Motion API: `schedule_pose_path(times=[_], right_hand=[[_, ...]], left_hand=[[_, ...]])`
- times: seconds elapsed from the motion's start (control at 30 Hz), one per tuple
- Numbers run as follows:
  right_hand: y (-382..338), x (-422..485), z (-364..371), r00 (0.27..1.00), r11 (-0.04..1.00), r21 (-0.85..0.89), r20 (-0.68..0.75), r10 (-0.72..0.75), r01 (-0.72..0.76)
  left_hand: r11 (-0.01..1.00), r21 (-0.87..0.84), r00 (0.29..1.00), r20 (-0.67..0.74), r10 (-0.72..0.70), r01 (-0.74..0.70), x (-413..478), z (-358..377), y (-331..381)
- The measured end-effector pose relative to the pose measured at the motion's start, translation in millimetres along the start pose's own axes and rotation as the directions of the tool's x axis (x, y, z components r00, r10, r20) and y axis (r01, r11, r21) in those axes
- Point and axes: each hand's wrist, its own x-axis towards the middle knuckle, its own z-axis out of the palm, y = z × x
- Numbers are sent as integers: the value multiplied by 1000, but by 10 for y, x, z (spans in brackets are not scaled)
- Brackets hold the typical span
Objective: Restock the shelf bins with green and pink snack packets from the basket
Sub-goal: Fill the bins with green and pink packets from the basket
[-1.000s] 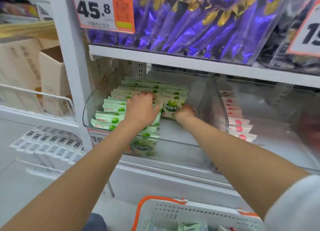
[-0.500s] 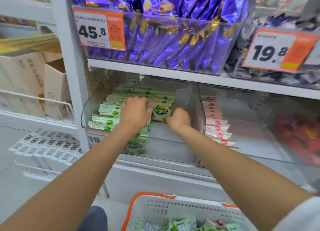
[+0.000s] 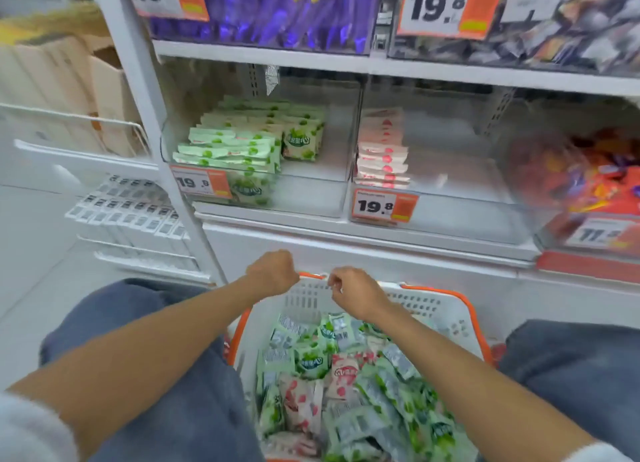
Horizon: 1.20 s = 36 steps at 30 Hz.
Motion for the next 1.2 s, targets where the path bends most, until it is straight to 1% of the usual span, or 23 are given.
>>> schedule_pose_path(times=[0.03, 0.1, 0.17, 0.23, 0.3, 0.37, 0.4, 0.47, 0.53, 0.57, 0.63, 0.73, 0.77, 0.8, 0.83, 0.87, 0.9, 0.93, 1.0, 1.03, 1.1, 1.13, 1.2], right_hand=[[173, -99, 190, 994, 998, 16, 94, 58, -60], [480, -279, 510, 965, 984, 48, 206, 161, -174], [708, -392, 753, 932, 963, 45, 268, 244, -265], [813, -433, 881, 916, 955, 41, 297, 270, -295], [856, -419, 948, 919, 952, 71, 292, 267, -299], [863, -391, 978, 920, 951, 80, 289, 265, -299], [862, -381, 988, 920, 951, 83, 291, 263, -298], [866, -374, 1006, 919, 948, 98, 292, 263, -303], [867, -384, 1022, 922, 946, 110, 284, 264, -305], [864, -388, 1025, 922, 947, 109, 284, 262, -303], [830, -398, 998, 923, 948, 118, 293, 250, -295], [695, -367, 899, 939, 959, 159, 292, 180, -233], [622, -349, 867, 945, 967, 170, 298, 132, -189], [533, -333, 829, 949, 972, 181, 304, 88, -148], [435, -316, 793, 954, 973, 199, 296, 51, -114], [328, -308, 743, 967, 971, 225, 255, 21, -81], [246, -277, 707, 985, 961, 270, 174, 6, -53], [169, -245, 643, 998, 943, 332, 66, 11, -32], [42, -167, 424, 990, 865, 500, -94, 100, -40], [-18, -132, 270, 983, 801, 597, -107, 147, -55], [-140, -55, -53, 985, 636, 769, -53, 166, -66], [-214, -25, -210, 988, 559, 827, -27, 154, -65], [-354, 56, -468, 994, 482, 875, -11, 113, -45]], left_hand=[[997, 74, 995, 96, -5, -3, 17, 189, -105], [975, 221, 961, 276, -26, -37, 72, 585, -352], [938, 343, 905, 413, -105, -47, 128, 970, -594], [892, 437, 848, 512, -138, -119, 97, 1244, -736], [821, 531, 837, 531, -130, -209, 20, 1446, -809], [719, 639, 872, 480, -96, -273, -35, 1619, -864], [688, 666, 881, 466, -81, -289, -27, 1690, -876], [671, 680, 898, 438, -49, -295, -36, 1770, -874], [732, 622, 906, 424, -16, -278, -36, 1810, -879], [806, 539, 900, 436, -17, -246, -34, 1807, -871], [930, 342, 898, 440, -31, -135, -4, 1757, -813], [995, 70, 941, 325, -96, 77, 136, 1505, -565], [982, -52, 937, 313, -155, 180, 193, 1365, -459], [937, -199, 920, 330, -212, 287, 258, 1219, -363], [855, -345, 892, 375, -253, 387, 315, 1060, -286], [739, -469, 852, 446, -275, 484, 344, 881, -202], [629, -549, 815, 514, -266, 551, 348, 677, -110], [552, -601, 799, 556, -231, 578, 336, 478, -28], [493, -676, 827, 530, -189, 547, 278, 125, 111], [525, -700, 867, 464, -180, 484, 266, -21, 158], [716, -656, 966, 235, -106, 238, 289, -229, 214], [795, -600, 994, 92, -50, 96, 296, -313, 247], [843, -517, 983, -174, 63, -145, 308, -430, 287]])
